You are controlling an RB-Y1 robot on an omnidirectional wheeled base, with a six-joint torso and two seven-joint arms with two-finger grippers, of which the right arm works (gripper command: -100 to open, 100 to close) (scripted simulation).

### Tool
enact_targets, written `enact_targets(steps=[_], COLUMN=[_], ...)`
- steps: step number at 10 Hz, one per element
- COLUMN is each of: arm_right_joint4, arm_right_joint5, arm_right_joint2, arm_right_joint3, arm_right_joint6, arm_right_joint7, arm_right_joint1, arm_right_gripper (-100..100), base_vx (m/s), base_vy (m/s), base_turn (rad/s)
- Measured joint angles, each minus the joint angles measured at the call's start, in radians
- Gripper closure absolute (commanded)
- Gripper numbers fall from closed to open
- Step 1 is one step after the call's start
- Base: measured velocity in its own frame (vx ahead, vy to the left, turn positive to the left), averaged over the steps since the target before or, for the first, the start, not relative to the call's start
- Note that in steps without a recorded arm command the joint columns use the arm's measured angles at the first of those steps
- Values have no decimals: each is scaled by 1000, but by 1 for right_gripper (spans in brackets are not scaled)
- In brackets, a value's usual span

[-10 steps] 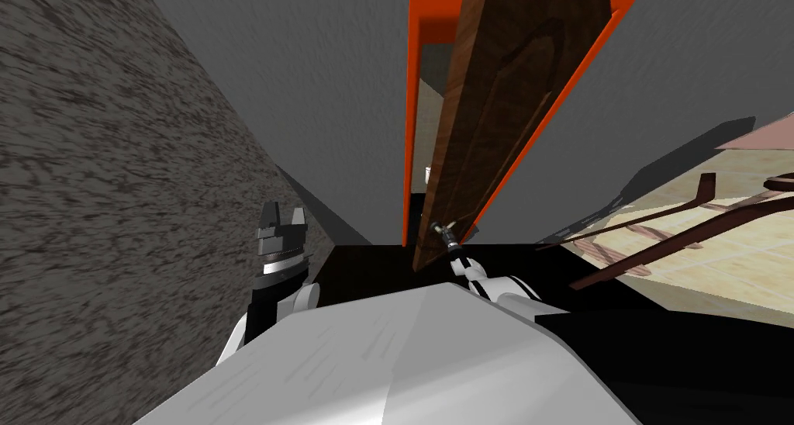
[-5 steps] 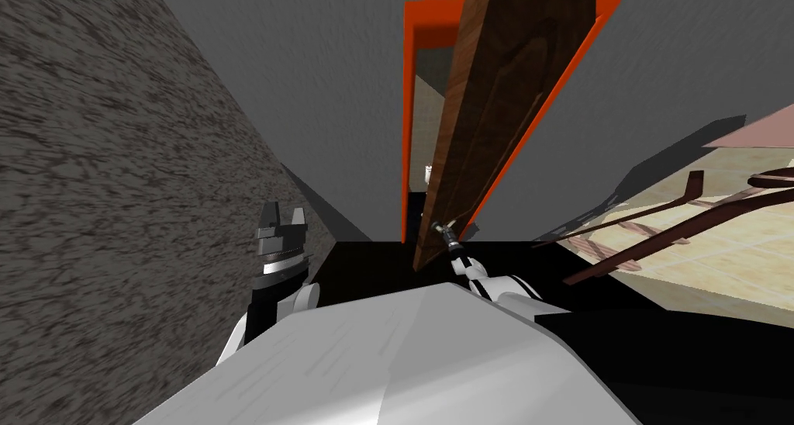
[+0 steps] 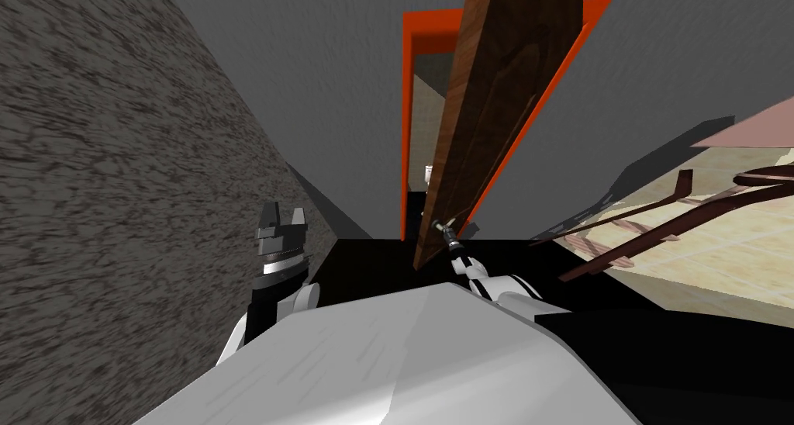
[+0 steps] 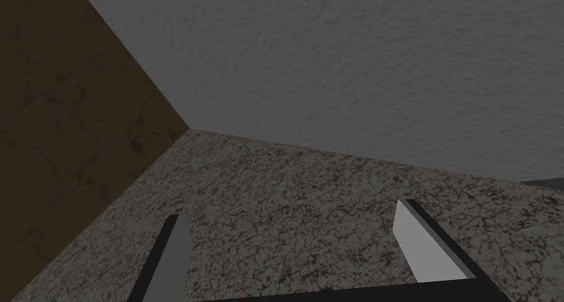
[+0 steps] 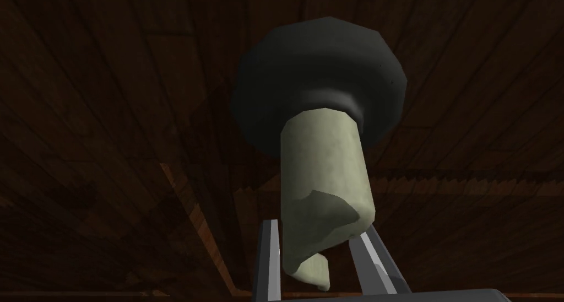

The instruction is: Pull the door open

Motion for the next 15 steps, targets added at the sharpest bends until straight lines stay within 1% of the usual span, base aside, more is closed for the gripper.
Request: enact_targets(steps=[1, 2, 3, 4, 5, 6, 8, 9, 10, 11, 12, 13, 14, 15], arm_right_joint4=[10, 34, -104, -136, -155, -146, -149, -163, -139, -174, -181, -159, -182, -210], arm_right_joint5=[1, 2, 0, 3, 9, 17, 35, 45, 56, 67, 79, 91, 101, 112], arm_right_joint2=[2, 4, 17, 23, 22, 17, 9, 3, 0, -1, -8, -14, -19, -22], arm_right_joint3=[2, 3, 2, 6, 16, 29, 56, 72, 89, 106, 124, 142, 159, 175], arm_right_joint6=[-9, -19, 44, 69, 71, 61, 43, 38, 18, 21, 17, -6, -10, -4], arm_right_joint7=[0, 1, 5, 6, -2, -13, -38, -54, -67, -79, -97, -114, -130, -144], arm_right_joint1=[-3, -12, 64, 74, 83, 80, 83, 91, 78, 95, 100, 90, 102, 114], arm_right_gripper=[100, 100, 100, -100, -100, -100, -100, -100, -100, -100, -100, -100, -100, -100], base_vx=[-42, -18, -13, -41, -95, -84, -104, -161, -160, -134, -130, -146, -132, -104], base_vy=[0, 5, 18, -85, -164, -200, -213, -195, -197, -173, -154, -170, -183, -190], base_turn=[-1, 13, 3, 97, 122, 102, 111, 119, 118, 145, 123, 106, 125, 108])
